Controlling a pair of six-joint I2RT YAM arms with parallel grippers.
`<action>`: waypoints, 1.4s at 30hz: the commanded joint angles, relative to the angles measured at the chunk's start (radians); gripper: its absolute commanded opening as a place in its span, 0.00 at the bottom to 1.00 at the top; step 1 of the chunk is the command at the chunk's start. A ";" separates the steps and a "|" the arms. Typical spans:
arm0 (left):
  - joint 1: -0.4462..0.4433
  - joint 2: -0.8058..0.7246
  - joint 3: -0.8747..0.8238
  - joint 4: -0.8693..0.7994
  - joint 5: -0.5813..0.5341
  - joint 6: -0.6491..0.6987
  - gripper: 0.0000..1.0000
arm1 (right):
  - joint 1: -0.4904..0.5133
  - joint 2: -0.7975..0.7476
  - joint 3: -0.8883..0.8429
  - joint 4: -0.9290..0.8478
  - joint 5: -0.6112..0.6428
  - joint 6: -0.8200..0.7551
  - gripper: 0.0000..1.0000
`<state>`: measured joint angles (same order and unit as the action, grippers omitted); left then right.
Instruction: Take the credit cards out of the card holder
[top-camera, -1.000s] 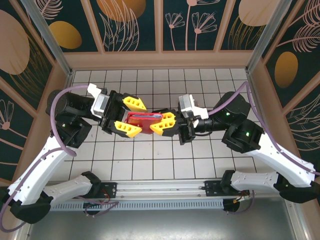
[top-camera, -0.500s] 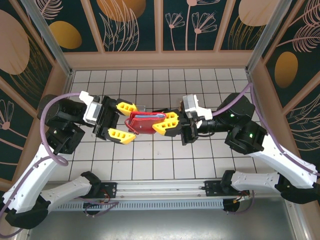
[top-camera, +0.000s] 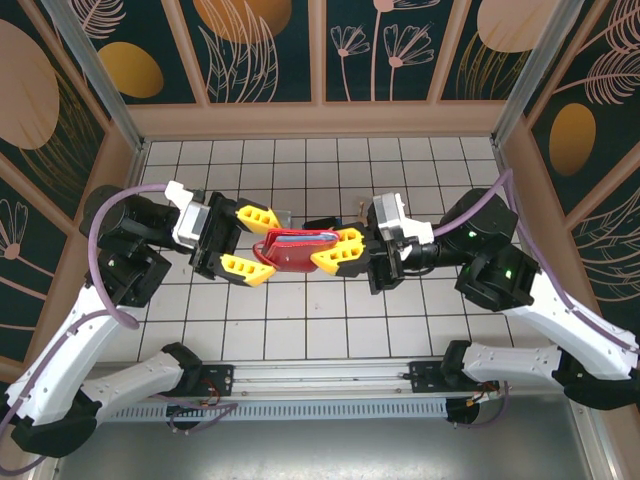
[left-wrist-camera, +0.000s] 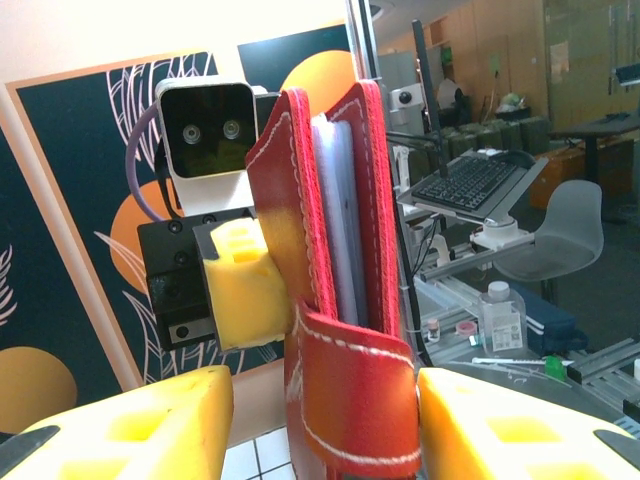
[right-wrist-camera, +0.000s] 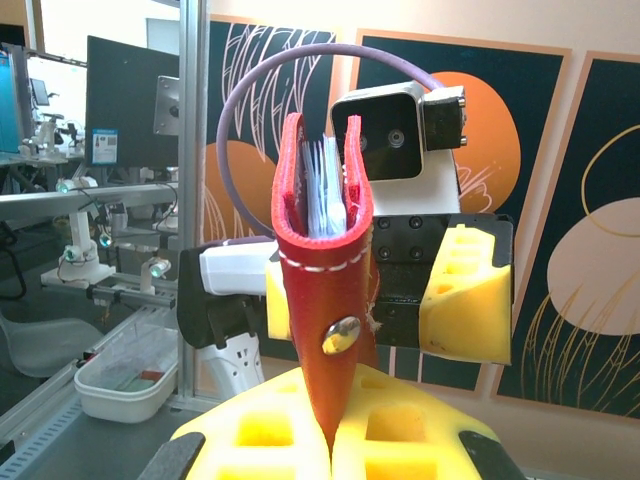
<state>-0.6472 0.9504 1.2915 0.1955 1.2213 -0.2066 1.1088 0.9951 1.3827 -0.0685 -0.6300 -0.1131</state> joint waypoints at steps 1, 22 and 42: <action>0.001 -0.014 0.034 -0.019 0.000 0.024 0.51 | 0.010 -0.019 -0.003 0.013 -0.019 0.009 0.00; 0.001 -0.022 0.040 -0.028 0.012 0.021 0.42 | 0.010 -0.028 0.002 -0.013 -0.010 0.010 0.00; 0.001 0.049 0.034 -0.001 -0.053 0.022 0.39 | 0.010 0.015 0.009 0.004 -0.029 0.019 0.00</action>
<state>-0.6472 0.9894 1.3186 0.1539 1.2140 -0.1841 1.1088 1.0088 1.3827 -0.0940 -0.6254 -0.1131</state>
